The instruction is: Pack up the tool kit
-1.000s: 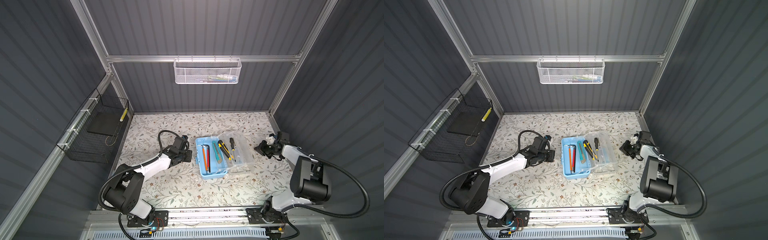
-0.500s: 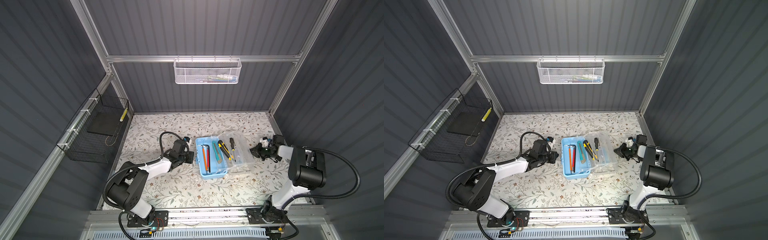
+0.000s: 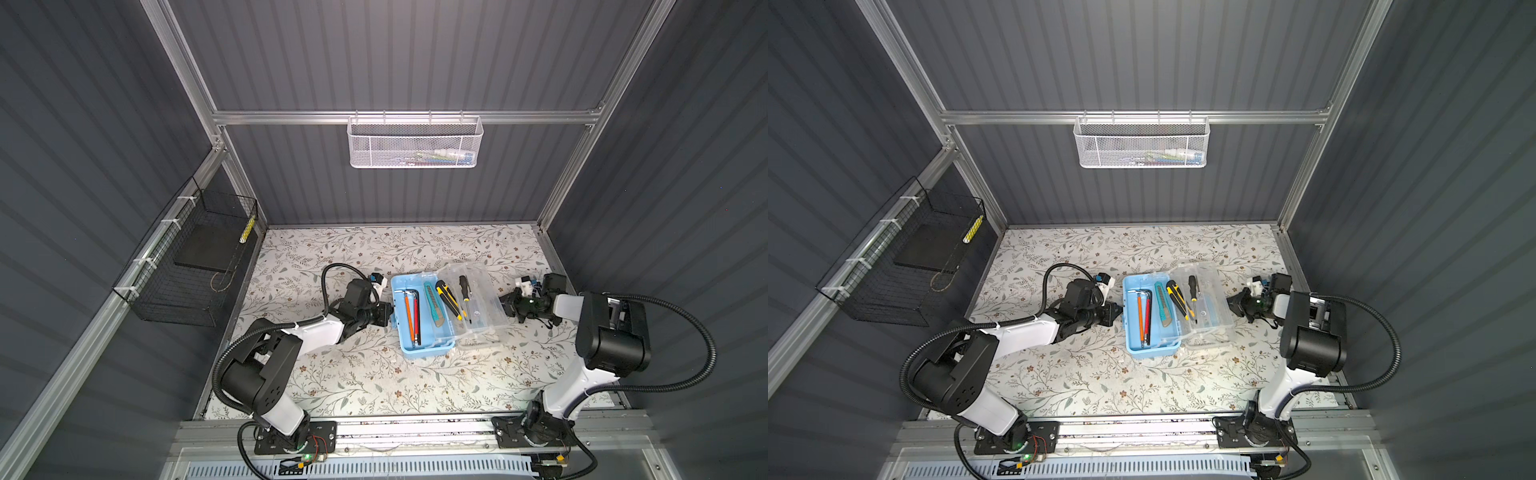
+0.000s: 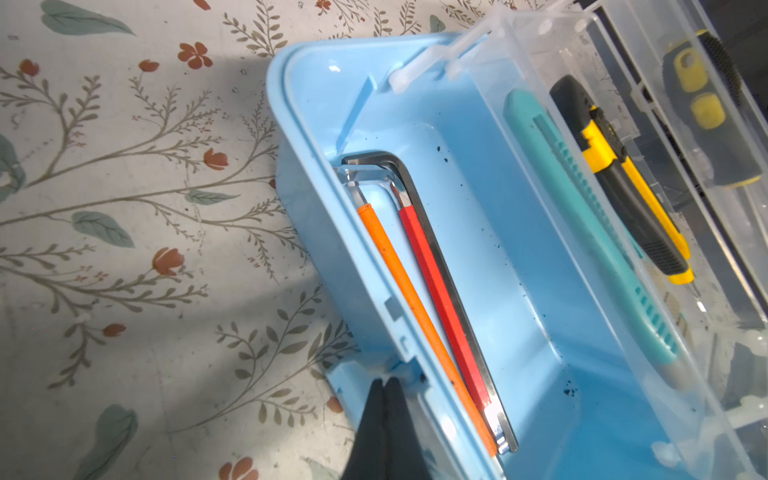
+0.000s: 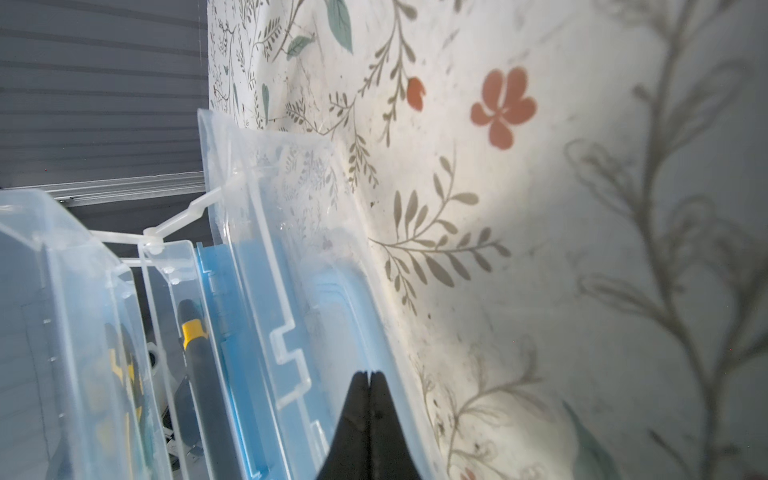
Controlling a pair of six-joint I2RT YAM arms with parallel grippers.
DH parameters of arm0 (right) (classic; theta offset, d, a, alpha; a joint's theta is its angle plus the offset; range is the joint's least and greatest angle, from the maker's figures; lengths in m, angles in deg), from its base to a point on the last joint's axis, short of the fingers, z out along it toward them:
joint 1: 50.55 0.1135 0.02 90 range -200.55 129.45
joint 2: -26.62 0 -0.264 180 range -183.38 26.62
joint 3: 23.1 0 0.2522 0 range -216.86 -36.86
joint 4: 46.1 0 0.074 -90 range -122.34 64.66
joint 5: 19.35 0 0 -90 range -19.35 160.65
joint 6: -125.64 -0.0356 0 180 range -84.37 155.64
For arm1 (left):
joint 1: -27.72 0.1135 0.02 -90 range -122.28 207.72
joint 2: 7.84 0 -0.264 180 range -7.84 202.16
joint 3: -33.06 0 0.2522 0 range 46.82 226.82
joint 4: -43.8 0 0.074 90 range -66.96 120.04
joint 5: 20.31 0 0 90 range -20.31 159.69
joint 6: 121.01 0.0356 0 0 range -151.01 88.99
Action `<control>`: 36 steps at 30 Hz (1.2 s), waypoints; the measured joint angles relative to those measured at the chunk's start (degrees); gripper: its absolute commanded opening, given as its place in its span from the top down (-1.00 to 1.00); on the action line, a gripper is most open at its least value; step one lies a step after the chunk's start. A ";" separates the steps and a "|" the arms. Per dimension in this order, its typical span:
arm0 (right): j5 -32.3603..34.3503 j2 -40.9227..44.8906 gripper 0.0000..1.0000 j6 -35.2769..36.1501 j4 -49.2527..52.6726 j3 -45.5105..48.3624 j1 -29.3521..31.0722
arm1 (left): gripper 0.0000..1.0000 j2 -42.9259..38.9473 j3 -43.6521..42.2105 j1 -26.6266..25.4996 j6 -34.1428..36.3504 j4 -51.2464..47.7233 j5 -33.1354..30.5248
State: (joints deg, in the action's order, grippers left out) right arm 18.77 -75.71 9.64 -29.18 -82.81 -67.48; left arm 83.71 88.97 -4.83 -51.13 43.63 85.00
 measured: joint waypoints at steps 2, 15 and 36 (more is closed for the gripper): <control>-0.37 0.02 1.00 -0.66 -0.98 0.70 -0.04 | 1.00 0.31 -0.09 0.07 -0.02 0.46 0.46; -2.34 4.28 1.00 -5.11 -6.54 4.46 -0.28 | 1.00 2.12 -0.13 0.44 -0.04 0.90 3.15; -6.78 23.23 0.97 -11.54 -6.75 7.45 2.23 | 1.00 2.12 -0.13 0.81 0.02 0.87 3.15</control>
State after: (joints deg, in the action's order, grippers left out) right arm 12.00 -52.47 -1.90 -35.93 -75.36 -65.25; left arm 85.83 88.84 -4.03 -51.11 44.50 88.14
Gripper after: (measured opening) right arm 0.043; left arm 0.047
